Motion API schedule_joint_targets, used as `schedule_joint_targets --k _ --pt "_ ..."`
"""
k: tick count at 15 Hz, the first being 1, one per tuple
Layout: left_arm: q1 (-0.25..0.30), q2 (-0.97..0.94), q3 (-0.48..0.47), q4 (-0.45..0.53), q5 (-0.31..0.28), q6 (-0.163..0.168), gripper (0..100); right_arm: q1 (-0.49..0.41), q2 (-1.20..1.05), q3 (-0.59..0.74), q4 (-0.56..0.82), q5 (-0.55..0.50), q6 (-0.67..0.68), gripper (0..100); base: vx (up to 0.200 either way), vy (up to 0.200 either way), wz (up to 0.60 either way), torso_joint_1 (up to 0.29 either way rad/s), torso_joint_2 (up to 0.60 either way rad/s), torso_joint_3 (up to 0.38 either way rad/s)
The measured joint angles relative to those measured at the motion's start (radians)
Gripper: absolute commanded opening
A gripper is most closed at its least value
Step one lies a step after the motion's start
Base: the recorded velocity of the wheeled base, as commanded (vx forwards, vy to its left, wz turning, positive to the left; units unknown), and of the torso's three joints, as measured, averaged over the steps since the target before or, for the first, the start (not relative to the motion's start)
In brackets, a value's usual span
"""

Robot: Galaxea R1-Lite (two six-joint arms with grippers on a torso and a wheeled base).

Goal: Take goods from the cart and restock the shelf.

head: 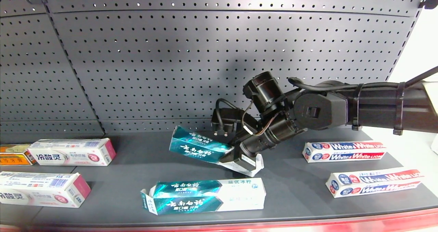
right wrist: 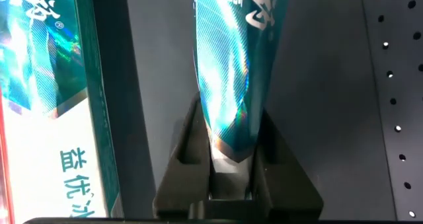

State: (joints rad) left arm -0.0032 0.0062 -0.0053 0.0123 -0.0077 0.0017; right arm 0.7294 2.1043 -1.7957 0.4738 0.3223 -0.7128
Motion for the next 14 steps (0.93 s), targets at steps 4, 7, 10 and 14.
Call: schedule_joint_targets --k 4,7,10,14 --pt "0.000 0.000 0.000 0.000 0.000 0.000 100 0.000 0.001 0.001 0.000 0.000 0.000 100 0.000 0.000 0.00 0.000 0.00 0.000" --pt "0.000 0.000 0.000 0.000 0.000 0.000 100 0.002 0.001 0.004 0.000 0.000 -0.001 100 0.000 0.000 0.00 0.000 0.00 0.000" --pt "0.000 0.000 0.000 0.000 0.000 0.000 100 0.000 0.002 0.008 0.000 0.000 0.000 100 0.000 0.000 0.00 0.000 0.00 0.000" --pt "0.000 0.000 0.000 0.000 0.000 0.000 100 -0.004 0.002 0.007 0.000 0.001 0.001 100 0.000 0.000 0.00 0.000 0.00 0.000"
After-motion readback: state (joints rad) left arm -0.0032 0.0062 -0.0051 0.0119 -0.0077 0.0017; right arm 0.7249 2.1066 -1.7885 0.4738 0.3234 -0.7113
